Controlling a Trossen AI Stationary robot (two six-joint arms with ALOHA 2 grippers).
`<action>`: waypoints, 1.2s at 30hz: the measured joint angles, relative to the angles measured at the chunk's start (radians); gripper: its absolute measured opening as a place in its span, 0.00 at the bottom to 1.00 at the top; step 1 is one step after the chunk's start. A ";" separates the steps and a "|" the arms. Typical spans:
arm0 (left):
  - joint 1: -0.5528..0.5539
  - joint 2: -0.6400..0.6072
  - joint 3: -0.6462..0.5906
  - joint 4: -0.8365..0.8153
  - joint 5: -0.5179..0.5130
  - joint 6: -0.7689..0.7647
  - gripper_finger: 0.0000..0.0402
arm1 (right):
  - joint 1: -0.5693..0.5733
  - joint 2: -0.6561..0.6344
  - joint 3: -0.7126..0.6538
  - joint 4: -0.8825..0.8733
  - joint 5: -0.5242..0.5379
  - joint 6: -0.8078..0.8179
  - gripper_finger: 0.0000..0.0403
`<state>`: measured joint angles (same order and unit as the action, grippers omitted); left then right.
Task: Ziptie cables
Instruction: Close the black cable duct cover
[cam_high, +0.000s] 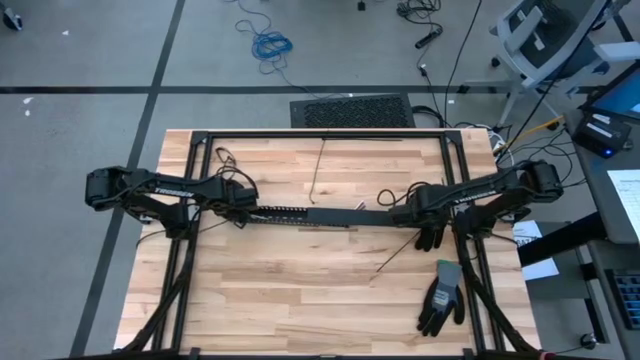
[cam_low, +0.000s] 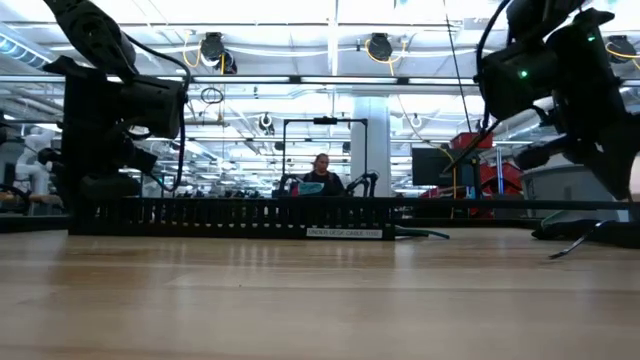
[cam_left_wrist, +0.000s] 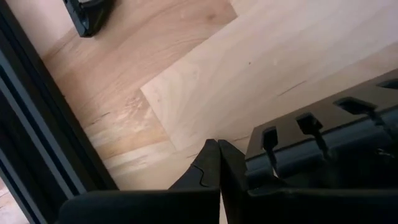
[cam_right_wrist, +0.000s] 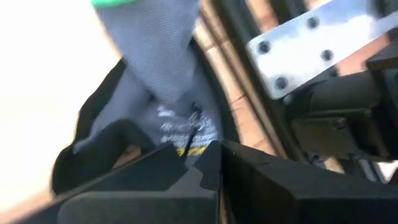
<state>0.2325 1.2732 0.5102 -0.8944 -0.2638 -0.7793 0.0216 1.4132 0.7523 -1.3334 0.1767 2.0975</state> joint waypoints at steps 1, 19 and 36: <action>0.000 0.000 0.000 0.000 0.000 0.002 0.00 | -0.002 0.006 -0.001 -0.005 0.002 0.012 0.00; -0.001 0.000 0.000 -0.013 -0.018 0.003 0.00 | 0.000 -0.002 -0.062 0.206 -0.049 0.121 0.00; -0.001 0.001 0.000 0.035 -0.026 0.000 0.00 | 0.000 -0.130 0.049 0.157 0.066 0.076 0.00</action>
<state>0.2314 1.2739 0.5102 -0.8592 -0.2901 -0.7795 0.0216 1.2837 0.8015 -1.1764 0.2425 2.1739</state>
